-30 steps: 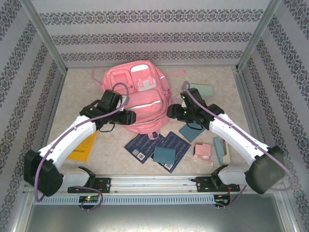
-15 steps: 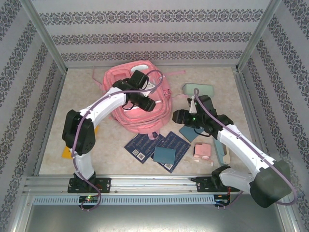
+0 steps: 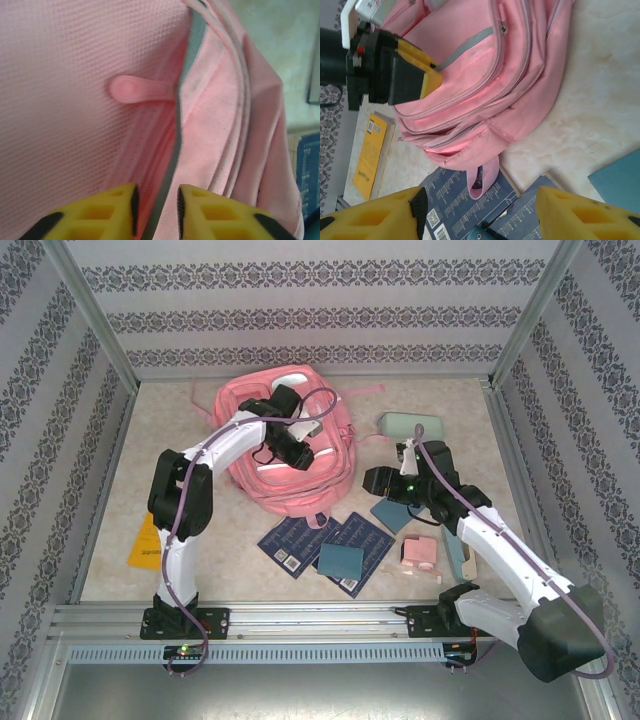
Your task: Pack the student bag
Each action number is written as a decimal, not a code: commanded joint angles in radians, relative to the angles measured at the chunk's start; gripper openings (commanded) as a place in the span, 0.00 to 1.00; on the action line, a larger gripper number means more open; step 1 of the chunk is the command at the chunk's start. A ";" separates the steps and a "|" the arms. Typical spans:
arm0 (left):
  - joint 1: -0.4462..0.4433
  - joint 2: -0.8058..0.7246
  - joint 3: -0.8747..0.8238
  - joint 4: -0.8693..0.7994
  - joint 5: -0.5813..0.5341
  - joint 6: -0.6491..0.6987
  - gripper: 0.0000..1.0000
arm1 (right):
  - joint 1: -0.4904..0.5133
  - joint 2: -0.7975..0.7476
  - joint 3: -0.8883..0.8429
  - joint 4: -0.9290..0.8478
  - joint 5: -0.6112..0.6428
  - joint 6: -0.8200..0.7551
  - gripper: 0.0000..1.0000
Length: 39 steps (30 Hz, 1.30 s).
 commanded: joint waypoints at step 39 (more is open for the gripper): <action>0.060 -0.258 -0.083 0.142 0.226 -0.468 0.00 | 0.033 0.480 0.105 0.740 -0.106 0.806 0.54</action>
